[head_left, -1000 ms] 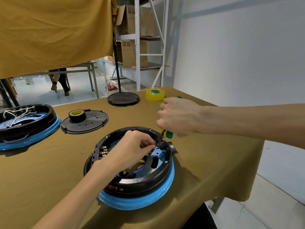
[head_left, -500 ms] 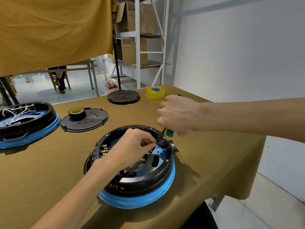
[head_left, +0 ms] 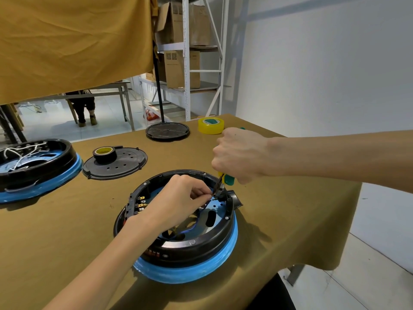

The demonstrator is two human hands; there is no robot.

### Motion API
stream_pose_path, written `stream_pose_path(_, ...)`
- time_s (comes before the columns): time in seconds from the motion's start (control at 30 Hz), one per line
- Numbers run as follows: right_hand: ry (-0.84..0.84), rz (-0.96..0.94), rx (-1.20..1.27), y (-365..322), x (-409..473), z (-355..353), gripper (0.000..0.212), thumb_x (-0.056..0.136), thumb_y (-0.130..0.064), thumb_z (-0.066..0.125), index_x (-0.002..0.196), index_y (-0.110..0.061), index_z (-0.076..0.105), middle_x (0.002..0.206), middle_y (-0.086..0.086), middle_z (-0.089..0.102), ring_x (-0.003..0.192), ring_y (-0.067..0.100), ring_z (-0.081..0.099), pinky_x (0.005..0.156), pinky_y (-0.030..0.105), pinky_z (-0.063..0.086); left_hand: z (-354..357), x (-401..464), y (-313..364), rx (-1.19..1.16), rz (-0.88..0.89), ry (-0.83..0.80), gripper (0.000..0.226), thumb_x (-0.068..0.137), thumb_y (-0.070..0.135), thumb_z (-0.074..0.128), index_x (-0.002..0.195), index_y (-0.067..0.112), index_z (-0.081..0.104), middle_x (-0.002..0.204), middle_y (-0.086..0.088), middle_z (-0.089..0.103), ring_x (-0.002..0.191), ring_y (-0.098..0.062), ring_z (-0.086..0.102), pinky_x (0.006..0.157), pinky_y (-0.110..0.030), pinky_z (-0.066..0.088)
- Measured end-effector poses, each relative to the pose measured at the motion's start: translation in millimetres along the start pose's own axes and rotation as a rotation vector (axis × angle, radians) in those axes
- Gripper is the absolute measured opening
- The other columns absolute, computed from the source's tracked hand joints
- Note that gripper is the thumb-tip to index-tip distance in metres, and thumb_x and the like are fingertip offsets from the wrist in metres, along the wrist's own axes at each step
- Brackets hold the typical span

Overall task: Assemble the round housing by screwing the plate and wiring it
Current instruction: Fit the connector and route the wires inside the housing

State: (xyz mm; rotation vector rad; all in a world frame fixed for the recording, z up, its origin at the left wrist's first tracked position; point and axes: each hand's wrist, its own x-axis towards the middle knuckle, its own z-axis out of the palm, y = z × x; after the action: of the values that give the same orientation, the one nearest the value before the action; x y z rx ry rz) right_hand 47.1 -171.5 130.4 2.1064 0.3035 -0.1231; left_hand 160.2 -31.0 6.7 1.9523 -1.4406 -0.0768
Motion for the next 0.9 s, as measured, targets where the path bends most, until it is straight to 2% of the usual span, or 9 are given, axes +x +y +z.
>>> stream_pose_path(0.17,-0.026,0.029,0.042,-0.9,-1.5,1.3,0.049,0.083,-0.026,0.072,0.065,-0.015,0.028,0.058,0.0,0.036,0.053,0.018,0.046,0.06,0.032,0.041,0.9,-0.6,1.1,-0.004,0.003,-0.002,0.012,0.093,0.025,0.074,0.099,0.033,0.08,0.083,0.021,0.073,0.082,0.006,0.068,0.081,-0.02,0.059)
stream_pose_path(0.27,0.019,0.091,0.081,-0.4,-4.5,6.0,0.027,0.083,-0.032,0.072,0.079,-0.015,0.051,0.075,0.002,0.056,0.075,0.022,0.058,0.071,0.036,0.05,-0.4,-1.8,1.2,-0.015,0.011,0.004,0.011,0.093,0.024,0.073,0.098,0.032,0.079,0.083,0.02,0.073,0.082,0.006,0.068,0.081,-0.022,0.059)
stream_pose_path(0.33,0.077,0.137,0.184,4.6,-9.9,18.0,0.025,0.081,-0.034,0.07,0.099,-0.021,0.061,0.09,-0.001,0.06,0.086,0.022,0.058,0.077,0.038,0.051,-1.4,-2.7,2.9,-0.025,0.019,0.003,0.011,0.093,0.024,0.073,0.1,0.029,0.079,0.085,0.019,0.073,0.083,0.005,0.068,0.082,-0.024,0.06)
stream_pose_path(0.43,0.135,0.369,0.493,7.5,-17.7,45.4,0.022,0.082,-0.038,0.067,0.099,-0.026,0.059,0.084,-0.006,0.052,0.083,0.021,0.058,0.064,0.033,0.043,-10.0,-5.1,7.2,0.006,0.045,0.082,0.017,0.095,0.027,0.071,0.111,0.026,0.077,0.095,0.019,0.074,0.088,0.007,0.068,0.086,-0.023,0.059)
stream_pose_path(0.57,0.029,0.778,1.028,-27.6,-13.4,107.8,0.042,0.089,-0.065,0.061,0.089,-0.024,0.054,0.083,-0.006,0.053,0.077,0.017,0.058,0.06,0.032,0.044,-32.7,-6.8,7.9,0.14,0.003,0.283,0.02,0.099,0.036,0.061,0.11,0.027,0.075,0.103,0.018,0.072,0.096,0.001,0.065,0.092,-0.034,0.056)
stream_pose_path(0.67,-0.124,0.877,1.063,-62.9,4.6,141.9,0.06,0.087,-0.078,0.053,0.091,-0.018,0.053,0.103,0.004,0.062,0.09,0.021,0.06,0.075,0.037,0.051,-41.5,-11.0,-4.2,0.455,-0.284,0.24,0.03,0.099,0.041,0.058,0.126,0.029,0.065,0.13,0.006,0.061,0.122,-0.019,0.053,0.107,-0.045,0.038)
stream_pose_path(0.77,-0.066,0.957,0.946,-77.4,23.1,155.5,0.07,0.089,-0.08,0.047,0.11,-0.014,0.059,0.123,0.012,0.058,0.114,0.033,0.054,0.093,0.044,0.045,-44.5,-20.2,-21.0,0.233,-0.407,0.19,0.03,0.1,0.035,0.06,0.128,0.027,0.063,0.125,0.004,0.063,0.118,-0.019,0.058,0.098,-0.038,0.047)
stream_pose_path(0.83,-0.018,0.945,0.947,-78.1,32.3,158.7,0.07,0.09,-0.077,0.047,0.115,-0.013,0.061,0.125,0.012,0.058,0.117,0.032,0.053,0.095,0.044,0.044,-47.2,-25.3,-32.6,0.057,-0.414,0.221,0.028,0.1,0.029,0.06,0.127,0.027,0.064,0.12,0.01,0.066,0.115,-0.013,0.061,0.094,-0.03,0.048)
stream_pose_path(0.9,0.027,0.945,1.009,-73.8,38.5,162.6,0.067,0.09,-0.075,0.049,0.118,-0.016,0.063,0.123,0.01,0.059,0.117,0.03,0.054,0.097,0.045,0.044,-49.2,-28.6,-41.0,0.008,-0.437,0.245,0.033,0.102,0.022,0.059,0.135,0.022,0.062,0.123,0.011,0.063,0.121,-0.012,0.059,0.1,-0.029,0.046)
